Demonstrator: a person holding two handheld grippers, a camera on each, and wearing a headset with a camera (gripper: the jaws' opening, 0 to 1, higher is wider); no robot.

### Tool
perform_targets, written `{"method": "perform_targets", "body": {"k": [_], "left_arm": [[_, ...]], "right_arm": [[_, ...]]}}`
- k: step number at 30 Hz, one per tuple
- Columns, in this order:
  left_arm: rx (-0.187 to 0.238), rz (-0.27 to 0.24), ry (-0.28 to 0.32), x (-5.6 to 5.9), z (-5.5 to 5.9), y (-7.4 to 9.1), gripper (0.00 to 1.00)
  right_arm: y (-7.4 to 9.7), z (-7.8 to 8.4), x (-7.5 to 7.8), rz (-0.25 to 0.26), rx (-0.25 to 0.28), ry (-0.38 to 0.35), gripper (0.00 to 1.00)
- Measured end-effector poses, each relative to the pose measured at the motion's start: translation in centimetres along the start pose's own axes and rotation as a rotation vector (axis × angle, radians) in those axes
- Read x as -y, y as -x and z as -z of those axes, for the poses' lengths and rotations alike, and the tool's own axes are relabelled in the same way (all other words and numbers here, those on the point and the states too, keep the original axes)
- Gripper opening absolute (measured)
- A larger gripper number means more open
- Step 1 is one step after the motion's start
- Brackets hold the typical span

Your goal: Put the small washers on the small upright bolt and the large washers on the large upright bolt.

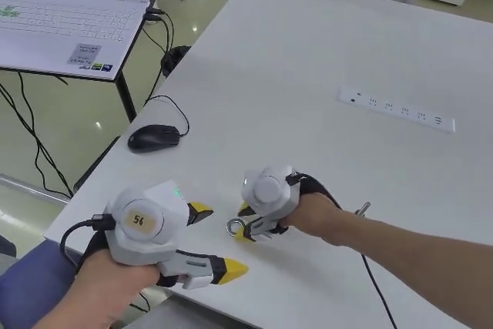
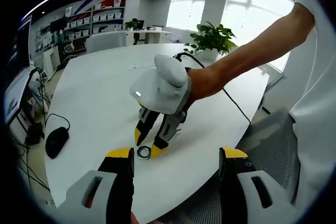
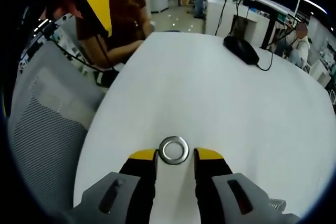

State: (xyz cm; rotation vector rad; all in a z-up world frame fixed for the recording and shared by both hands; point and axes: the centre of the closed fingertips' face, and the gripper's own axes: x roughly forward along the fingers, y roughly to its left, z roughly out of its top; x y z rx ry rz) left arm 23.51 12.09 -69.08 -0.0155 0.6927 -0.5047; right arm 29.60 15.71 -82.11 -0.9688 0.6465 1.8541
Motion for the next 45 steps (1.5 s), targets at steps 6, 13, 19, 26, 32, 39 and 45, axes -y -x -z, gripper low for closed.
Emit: {"method": "perform_targets", "body": {"k": [6,13,19,26,32,39,45], "left_arm": [[0.003,-0.001,0.002,-0.1,-0.1,0.0,0.65],[0.005,-0.001,0.0,-0.1,-0.2,0.1,0.65],[0.004,-0.004,0.004,-0.2,0.1,0.2,0.65],[0.008,-0.004,0.007,0.0,-0.1,0.1,0.65],[0.014,-0.007,0.005,0.0,-0.4,0.0,0.65],[0.016,-0.006,0.006,0.1,-0.4,-0.1,0.65],[0.017,-0.004,0.007,0.1,-0.4,-0.2,0.65]], "right_arm": [[-0.3,-0.3,-0.4,-0.017,-0.009,0.074,0.27],[-0.2,0.0,-0.7,-0.046,-0.04,0.123,0.26],[-0.2,0.1,-0.8,-0.067,-0.054,0.155,0.27],[-0.2,0.3,-0.8,-0.067,-0.072,0.177,0.24],[0.4,1.0,-0.7,-0.047,-0.098,0.173,0.23],[1.3,2.3,-0.1,-0.024,-0.108,0.137,0.22],[2.3,2.7,0.3,0.0,-0.086,0.083,0.22]]}}
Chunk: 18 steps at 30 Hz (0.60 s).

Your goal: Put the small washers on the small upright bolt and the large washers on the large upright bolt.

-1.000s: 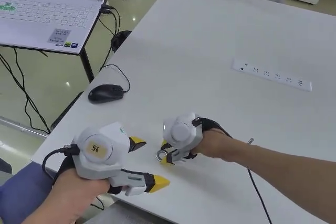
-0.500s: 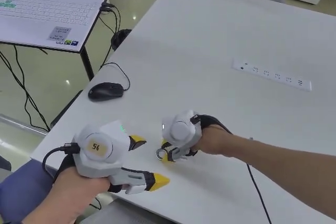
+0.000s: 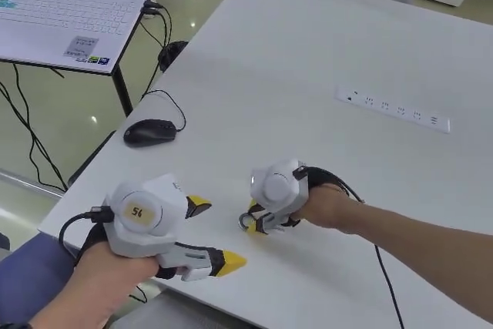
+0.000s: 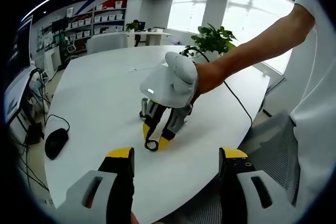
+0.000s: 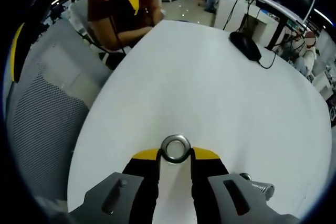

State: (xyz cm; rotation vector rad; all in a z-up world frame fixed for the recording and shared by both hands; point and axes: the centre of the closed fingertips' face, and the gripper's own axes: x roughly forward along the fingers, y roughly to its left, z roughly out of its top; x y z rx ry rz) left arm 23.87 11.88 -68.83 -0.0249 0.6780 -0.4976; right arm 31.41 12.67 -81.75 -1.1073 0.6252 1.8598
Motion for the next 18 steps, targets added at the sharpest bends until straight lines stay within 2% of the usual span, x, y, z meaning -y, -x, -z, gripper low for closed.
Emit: {"method": "perform_targets", "body": {"k": [7,18], "left_arm": [[0.003,-0.002,0.001,-0.1,-0.2,0.1,0.65],[0.002,0.004,-0.004,-0.1,-0.3,-0.1,0.65]], "right_arm": [[1.7,0.3,0.4,0.043,0.011,-0.046,0.23],[6.6,0.5,2.8,0.161,0.071,-0.152,0.23]]}}
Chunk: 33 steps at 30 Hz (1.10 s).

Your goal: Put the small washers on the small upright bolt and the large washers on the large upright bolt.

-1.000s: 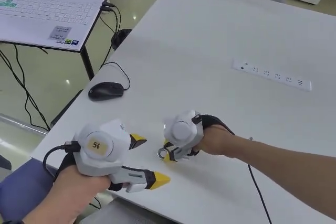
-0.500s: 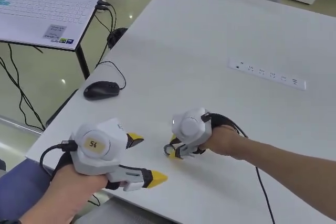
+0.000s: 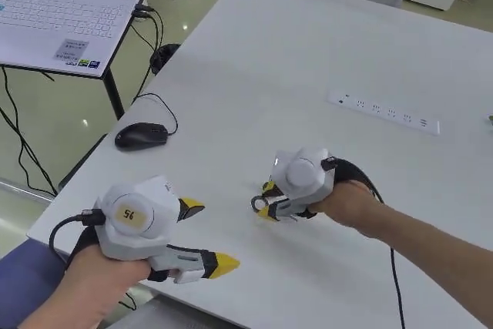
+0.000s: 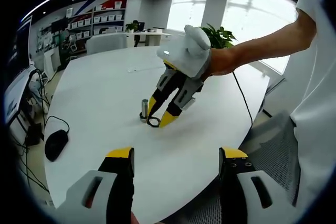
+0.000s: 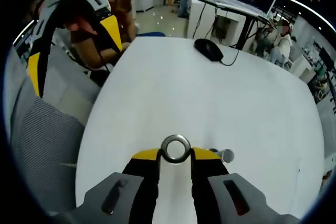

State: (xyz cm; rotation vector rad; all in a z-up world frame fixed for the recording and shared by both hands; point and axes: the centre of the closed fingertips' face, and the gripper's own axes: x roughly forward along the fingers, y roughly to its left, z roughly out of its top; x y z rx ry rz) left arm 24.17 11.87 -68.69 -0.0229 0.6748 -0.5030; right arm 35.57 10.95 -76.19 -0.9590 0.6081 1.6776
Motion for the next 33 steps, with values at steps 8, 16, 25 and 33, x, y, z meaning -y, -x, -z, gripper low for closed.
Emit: {"method": "perform_targets", "body": {"k": [8,16,25,33], "left_arm": [[0.001,0.008,-0.008,0.2,-0.2,-0.2,0.65],[0.0,0.012,-0.011,0.5,-0.3,-0.4,0.65],[0.0,0.007,-0.004,0.5,-0.1,-0.3,0.65],[0.0,0.002,0.002,0.4,0.0,-0.2,0.65]], "right_arm": [[2.3,0.1,2.2,0.067,0.03,-0.058,0.23],[3.3,-0.4,4.4,0.111,0.037,-0.073,0.23],[2.8,-0.6,5.7,0.112,0.016,-0.085,0.23],[1.7,0.2,5.7,0.089,-0.021,-0.1,0.23]]}}
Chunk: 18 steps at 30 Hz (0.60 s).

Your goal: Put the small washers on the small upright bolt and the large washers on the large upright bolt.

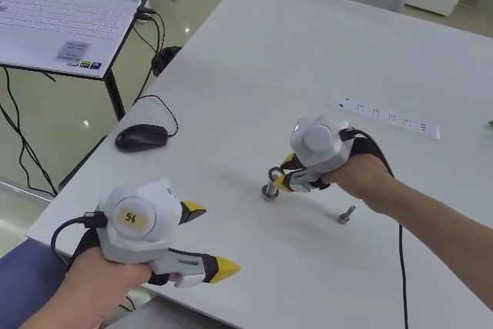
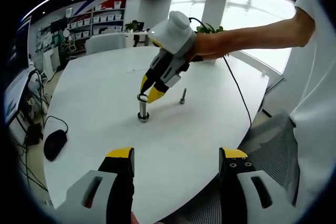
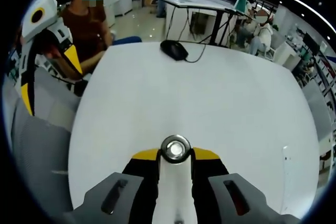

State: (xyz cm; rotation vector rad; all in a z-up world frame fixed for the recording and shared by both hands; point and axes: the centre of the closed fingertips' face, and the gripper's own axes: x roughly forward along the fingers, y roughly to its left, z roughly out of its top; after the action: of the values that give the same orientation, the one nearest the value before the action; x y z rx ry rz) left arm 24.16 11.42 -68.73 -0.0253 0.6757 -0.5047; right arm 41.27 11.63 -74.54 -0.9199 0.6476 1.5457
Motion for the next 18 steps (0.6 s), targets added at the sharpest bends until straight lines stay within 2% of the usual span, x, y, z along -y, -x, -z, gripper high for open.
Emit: {"method": "perform_targets", "body": {"k": [18], "left_arm": [[-0.001,-0.003,0.007,-0.4,0.1,0.0,0.65]], "right_arm": [[-1.2,0.6,-0.1,-0.018,-0.03,-0.015,0.23]]}}
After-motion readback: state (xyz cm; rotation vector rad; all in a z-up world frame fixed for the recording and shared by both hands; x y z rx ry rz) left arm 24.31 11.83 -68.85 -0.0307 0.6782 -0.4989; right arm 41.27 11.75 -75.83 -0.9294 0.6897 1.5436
